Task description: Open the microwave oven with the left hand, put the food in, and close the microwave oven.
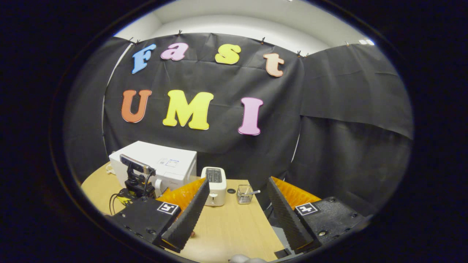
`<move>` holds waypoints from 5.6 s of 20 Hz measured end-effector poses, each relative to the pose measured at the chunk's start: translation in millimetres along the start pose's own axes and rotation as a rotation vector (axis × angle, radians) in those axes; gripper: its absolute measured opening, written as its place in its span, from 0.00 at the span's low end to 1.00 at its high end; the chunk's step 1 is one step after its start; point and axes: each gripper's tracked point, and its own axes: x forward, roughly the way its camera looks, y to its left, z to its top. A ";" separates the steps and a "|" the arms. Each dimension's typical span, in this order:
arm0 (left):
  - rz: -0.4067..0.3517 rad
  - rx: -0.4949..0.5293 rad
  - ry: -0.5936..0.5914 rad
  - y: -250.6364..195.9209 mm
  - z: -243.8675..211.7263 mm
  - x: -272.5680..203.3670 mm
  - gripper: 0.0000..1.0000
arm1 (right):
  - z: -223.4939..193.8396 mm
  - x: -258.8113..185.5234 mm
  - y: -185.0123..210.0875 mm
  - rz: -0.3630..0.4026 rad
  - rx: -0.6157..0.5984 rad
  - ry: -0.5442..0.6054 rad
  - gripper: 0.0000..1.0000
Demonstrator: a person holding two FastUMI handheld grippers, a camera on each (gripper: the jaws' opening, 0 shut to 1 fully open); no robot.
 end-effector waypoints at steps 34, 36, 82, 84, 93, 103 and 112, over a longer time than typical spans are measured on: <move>-0.112 0.017 0.113 35.8 -45.6 -130.1 0.16 | -16.6 -12.4 43.0 0.121 0.019 0.024 1.00; -0.096 0.018 0.123 47.6 -47.9 -147.3 0.18 | -18.8 -16.9 55.6 0.148 0.022 0.032 0.96; 0.473 0.039 0.199 388.5 -71.5 -355.4 0.95 | -122.8 -47.4 202.0 0.386 -0.020 0.166 1.00; 0.463 0.025 0.192 376.4 -62.8 -360.9 0.94 | -153.6 -34.9 194.3 0.380 -0.021 0.203 1.00; 0.297 -0.040 0.149 267.1 1.1 -344.5 0.94 | -307.6 43.2 169.6 0.391 0.093 0.458 0.98; 0.298 0.000 0.152 213.0 52.2 -301.4 0.94 | -336.3 94.1 187.3 0.558 0.260 0.572 0.46; 0.440 0.015 0.179 196.5 61.0 -302.8 0.94 | -328.1 94.7 186.9 0.745 0.234 0.651 0.13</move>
